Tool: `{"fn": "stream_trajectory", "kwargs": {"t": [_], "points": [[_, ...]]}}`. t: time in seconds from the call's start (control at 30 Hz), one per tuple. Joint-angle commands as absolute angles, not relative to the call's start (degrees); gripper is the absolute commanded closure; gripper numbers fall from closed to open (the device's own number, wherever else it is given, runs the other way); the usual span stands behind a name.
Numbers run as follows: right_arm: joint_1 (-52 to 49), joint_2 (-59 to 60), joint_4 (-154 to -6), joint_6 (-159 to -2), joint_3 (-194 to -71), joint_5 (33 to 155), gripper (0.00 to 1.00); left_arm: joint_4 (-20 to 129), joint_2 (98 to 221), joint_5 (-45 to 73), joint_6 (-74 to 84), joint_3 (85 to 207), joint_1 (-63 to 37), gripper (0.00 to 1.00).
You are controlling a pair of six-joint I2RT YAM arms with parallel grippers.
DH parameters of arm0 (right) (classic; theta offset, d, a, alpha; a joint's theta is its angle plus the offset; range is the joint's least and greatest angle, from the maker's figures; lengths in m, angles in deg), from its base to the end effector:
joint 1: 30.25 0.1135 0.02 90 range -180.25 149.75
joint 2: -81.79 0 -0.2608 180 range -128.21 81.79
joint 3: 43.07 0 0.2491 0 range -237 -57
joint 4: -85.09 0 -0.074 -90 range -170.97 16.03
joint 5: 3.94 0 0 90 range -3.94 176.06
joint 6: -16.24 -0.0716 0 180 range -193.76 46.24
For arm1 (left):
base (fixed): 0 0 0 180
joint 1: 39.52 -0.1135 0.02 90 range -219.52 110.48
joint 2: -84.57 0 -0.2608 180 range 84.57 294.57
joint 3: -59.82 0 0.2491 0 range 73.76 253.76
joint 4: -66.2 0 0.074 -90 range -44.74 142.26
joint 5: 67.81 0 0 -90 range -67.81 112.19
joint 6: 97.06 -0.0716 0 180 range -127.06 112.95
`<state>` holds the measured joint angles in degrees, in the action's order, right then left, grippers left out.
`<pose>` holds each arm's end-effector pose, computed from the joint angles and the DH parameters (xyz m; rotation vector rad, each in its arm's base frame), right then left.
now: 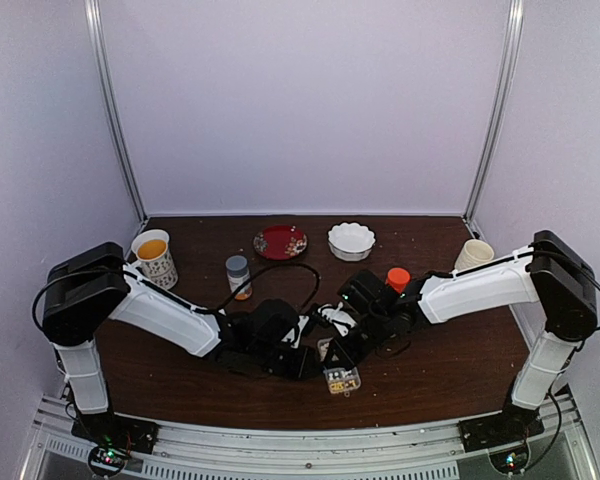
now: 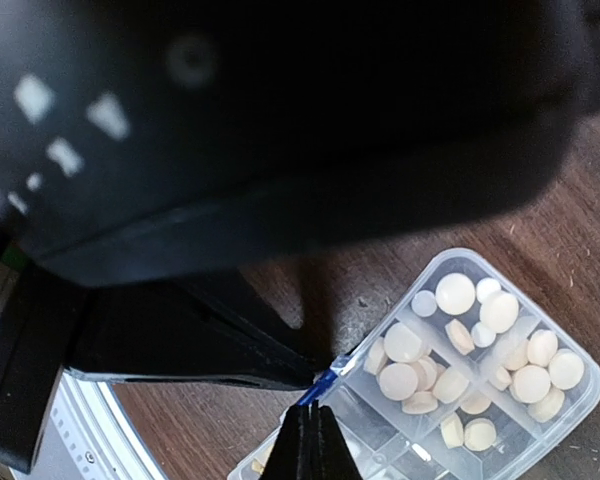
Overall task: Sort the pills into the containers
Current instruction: Move the pill container to the center of the board.
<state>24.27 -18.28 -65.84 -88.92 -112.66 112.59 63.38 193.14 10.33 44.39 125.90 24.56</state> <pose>0.1772 0.3038 0.1249 -1.1135 2.5792 0.9784 0.1564 -0.3555 0.0900 0.4096 2.6580 -1.0831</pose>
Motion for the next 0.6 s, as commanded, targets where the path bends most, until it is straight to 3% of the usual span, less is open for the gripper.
{"fn": "stream_trajectory", "kwargs": {"t": [0.0, 0.57], "points": [[24.62, -19.53, -62.74, -88.88, -111.32, 109.83, 1.0, 71.37, 193.84, 9.46, 46.31, 124.11, 24.74, 1.0], [22.14, -7.85, -57.68, -87.81, -110.75, 104.18, 1.0, 67.91, 192.92, 11.04, 45.09, 124.7, 24.72, 1.0]]}}
